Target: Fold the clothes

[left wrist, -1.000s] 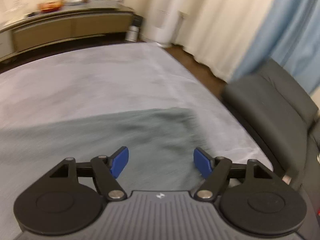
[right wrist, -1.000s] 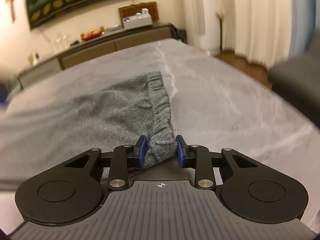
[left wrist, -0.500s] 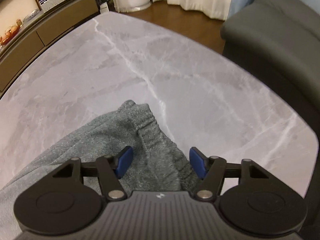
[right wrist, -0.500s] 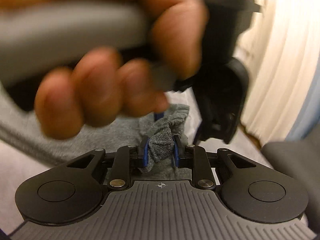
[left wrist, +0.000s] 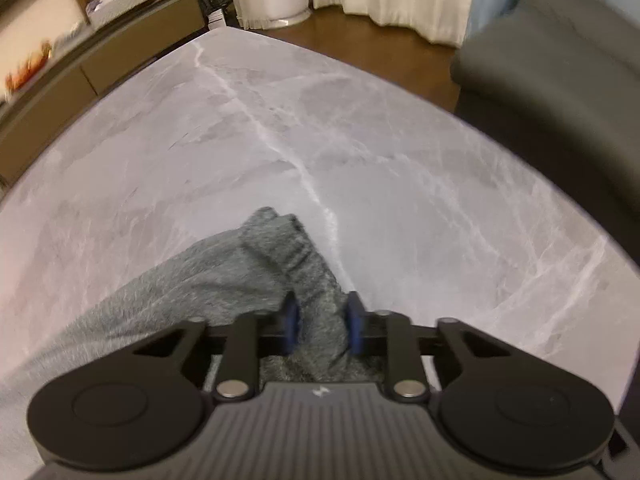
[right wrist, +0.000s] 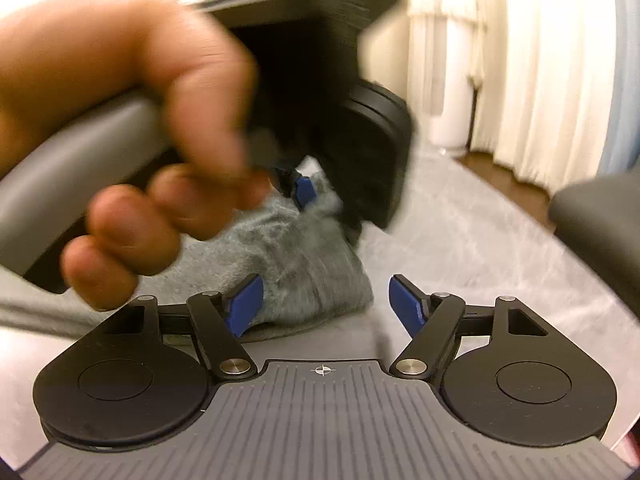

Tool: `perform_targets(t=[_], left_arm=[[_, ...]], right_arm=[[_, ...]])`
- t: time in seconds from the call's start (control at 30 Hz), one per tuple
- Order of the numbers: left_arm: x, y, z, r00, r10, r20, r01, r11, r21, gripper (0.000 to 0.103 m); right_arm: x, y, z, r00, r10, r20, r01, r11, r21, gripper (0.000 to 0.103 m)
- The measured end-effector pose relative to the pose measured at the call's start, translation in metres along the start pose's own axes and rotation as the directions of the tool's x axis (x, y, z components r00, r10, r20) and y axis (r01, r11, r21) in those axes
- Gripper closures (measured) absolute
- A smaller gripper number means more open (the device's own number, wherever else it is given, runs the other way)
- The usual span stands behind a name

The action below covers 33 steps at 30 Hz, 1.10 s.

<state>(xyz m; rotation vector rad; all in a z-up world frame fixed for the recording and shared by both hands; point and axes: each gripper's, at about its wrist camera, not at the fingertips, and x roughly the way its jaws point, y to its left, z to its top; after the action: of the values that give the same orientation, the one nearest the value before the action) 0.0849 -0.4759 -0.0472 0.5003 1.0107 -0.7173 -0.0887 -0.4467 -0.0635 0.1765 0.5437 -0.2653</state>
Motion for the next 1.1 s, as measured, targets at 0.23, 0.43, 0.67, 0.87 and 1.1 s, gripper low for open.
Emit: perform_targets(t=[0.23, 0.43, 0.67, 0.87, 1.1], left_arm=[[-0.046, 0.068, -0.023, 0.962, -0.195, 0.189, 0.231, 0.953, -0.195, 0.085], [-0.073, 0.133, -0.053, 0.922, -0.235, 0.307, 0.334, 0.883, -0.329, 0.085], [-0.067, 0.188, -0.094, 0.919, -0.232, 0.319, 0.36, 0.822, -0.44, 0.084], [-0.072, 0.201, -0.099, 0.904, -0.233, 0.358, 0.389, 0.796, -0.464, 0.082], [-0.081, 0.267, -0.171, 0.944, -0.036, 0.327, 0.252, 0.719, -0.648, 0.059]], right_arm=[[0.01, -0.005, 0.016, 0.994, 0.105, -0.042, -0.098, 0.983, 0.152, 0.027], [-0.006, 0.054, 0.018, 0.992, 0.11, 0.064, -0.104, 0.991, -0.08, 0.084], [-0.011, 0.118, 0.005, 0.986, 0.135, 0.095, -0.092, 0.926, -0.365, 0.087], [-0.005, 0.136, 0.0, 0.982, 0.061, 0.179, 0.039, 0.864, -0.503, 0.094], [0.005, 0.192, -0.039, 0.977, 0.153, 0.147, 0.029, 0.59, -0.807, 0.095]])
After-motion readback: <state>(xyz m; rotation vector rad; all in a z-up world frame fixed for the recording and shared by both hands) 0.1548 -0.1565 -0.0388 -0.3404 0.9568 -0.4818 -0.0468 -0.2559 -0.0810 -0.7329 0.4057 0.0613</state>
